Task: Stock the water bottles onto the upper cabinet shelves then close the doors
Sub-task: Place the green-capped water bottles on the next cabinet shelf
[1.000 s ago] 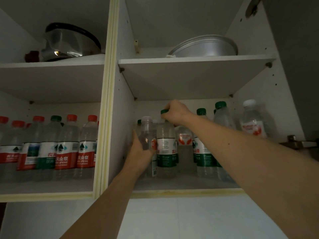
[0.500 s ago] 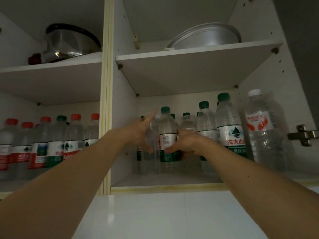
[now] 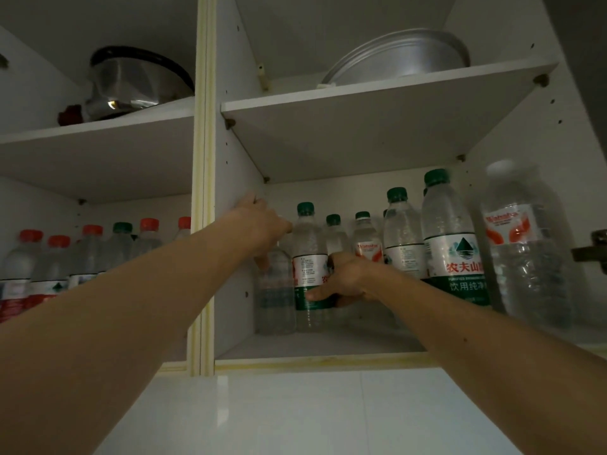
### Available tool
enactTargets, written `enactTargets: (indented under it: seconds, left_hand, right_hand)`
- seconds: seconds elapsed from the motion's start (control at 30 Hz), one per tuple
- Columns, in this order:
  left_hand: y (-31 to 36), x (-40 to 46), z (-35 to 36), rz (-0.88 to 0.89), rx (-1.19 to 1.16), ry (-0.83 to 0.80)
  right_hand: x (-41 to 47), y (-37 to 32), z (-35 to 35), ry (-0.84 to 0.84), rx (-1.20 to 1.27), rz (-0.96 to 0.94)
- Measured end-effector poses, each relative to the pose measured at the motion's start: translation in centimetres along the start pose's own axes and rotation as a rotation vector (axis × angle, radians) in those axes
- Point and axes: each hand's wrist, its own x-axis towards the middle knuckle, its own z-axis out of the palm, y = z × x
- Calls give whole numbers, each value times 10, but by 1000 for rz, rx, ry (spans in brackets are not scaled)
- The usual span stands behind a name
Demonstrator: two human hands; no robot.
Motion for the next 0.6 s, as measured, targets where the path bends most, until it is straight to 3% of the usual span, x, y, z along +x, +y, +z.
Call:
enactTargets:
  seconds: [0.4,0.6]
  left_hand:
    - [0,-18,13,32,246,184]
    - [6,-28,11,-59,255,138]
  right_hand:
    - [-3,-5,13,4,30,-7]
    - [-7,-6,15,0,51,-11]
